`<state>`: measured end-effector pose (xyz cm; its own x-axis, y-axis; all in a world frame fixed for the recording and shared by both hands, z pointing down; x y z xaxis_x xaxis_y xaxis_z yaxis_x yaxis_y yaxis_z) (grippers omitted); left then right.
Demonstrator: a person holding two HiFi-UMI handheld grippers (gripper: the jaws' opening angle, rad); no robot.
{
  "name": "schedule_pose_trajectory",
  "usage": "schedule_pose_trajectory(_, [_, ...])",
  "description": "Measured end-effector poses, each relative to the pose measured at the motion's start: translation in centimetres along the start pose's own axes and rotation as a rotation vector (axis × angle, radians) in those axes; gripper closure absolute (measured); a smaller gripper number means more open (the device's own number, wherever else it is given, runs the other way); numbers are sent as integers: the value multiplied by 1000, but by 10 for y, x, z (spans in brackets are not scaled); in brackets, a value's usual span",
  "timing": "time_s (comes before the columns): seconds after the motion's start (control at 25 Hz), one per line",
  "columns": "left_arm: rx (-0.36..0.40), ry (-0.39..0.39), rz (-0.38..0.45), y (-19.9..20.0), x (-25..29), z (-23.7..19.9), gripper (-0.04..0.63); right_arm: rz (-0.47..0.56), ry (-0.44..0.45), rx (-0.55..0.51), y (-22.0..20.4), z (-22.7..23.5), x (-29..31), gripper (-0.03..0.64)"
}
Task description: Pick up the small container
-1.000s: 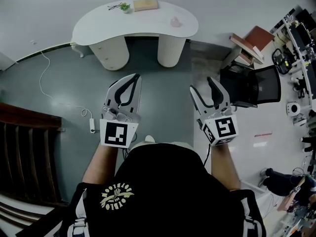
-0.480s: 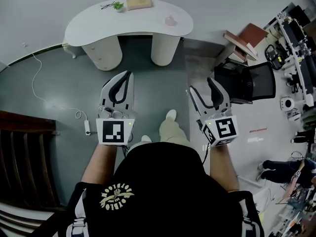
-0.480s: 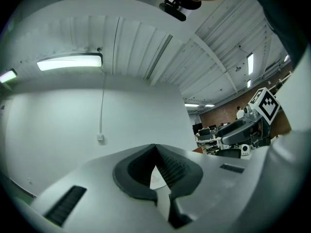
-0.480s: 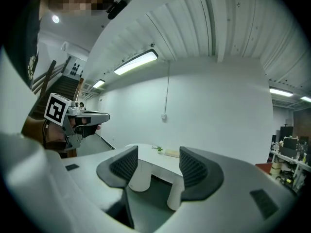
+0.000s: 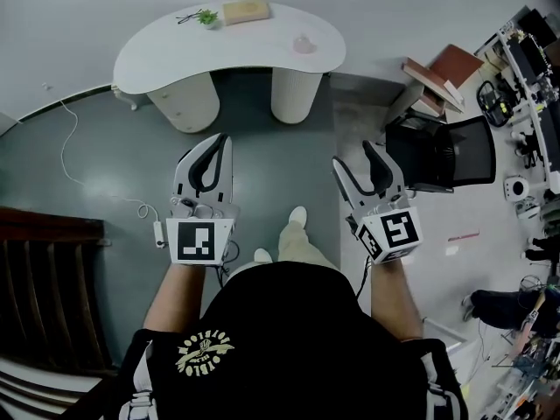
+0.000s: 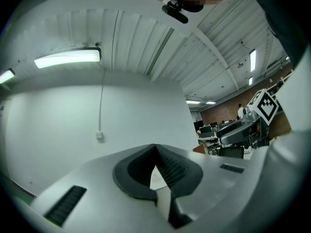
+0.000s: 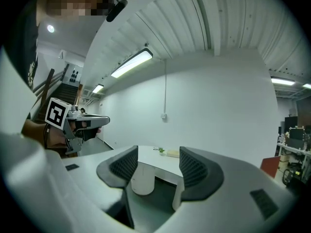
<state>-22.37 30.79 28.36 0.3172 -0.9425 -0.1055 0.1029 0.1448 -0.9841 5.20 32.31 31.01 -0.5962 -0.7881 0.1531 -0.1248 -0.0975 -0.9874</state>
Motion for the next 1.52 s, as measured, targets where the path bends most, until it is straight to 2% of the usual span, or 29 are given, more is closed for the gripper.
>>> schedule_pose_trajectory(0.36, [11, 28, -8, -5, 59, -2, 586, 8, 44, 17, 2, 58, 41, 360])
schedule_pose_trajectory(0.56, [25, 33, -45, -9, 98, -7, 588, 10, 57, 5, 8, 89, 66, 360])
schedule_pose_trajectory(1.0, [19, -10, -16, 4, 175, 29, 588, 30, 74, -24, 19, 158, 81, 360])
schedule_pose_trajectory(1.4, [48, 72, -17, 1, 217, 43, 586, 29, 142, -30, 17, 217, 104, 360])
schedule_pose_trajectory(1.52, [51, 100, -41, -4, 224, 45, 588, 23, 166, -29, 15, 229, 115, 360])
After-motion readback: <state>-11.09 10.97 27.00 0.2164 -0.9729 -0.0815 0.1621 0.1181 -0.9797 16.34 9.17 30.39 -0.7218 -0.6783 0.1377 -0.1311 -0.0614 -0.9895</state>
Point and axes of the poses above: the fingertips, and each gripper's own axes: x forward along the fingers, z to its right, y out of its top, the point moved 8 cm from there along -x, backward along the fingers, and after that the axes turned 8 degrees about y, right-handed, at the moved point
